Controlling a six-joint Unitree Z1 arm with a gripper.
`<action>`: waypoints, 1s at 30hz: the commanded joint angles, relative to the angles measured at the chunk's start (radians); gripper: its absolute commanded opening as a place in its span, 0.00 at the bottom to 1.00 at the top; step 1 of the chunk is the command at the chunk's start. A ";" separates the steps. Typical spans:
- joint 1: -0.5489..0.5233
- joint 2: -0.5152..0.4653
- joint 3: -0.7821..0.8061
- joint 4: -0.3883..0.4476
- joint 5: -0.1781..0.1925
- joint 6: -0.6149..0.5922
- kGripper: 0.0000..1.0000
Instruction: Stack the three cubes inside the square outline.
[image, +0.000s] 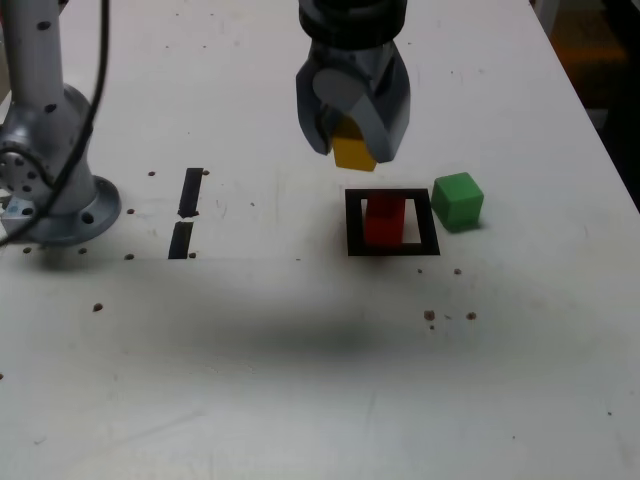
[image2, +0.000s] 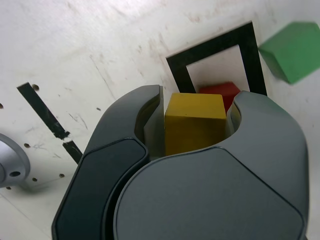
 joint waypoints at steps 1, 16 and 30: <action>-0.009 0.007 -0.007 0.002 0.002 -0.006 0.19; -0.070 0.057 -0.043 0.019 0.005 -0.044 0.19; -0.095 0.086 -0.057 0.021 -0.002 -0.065 0.19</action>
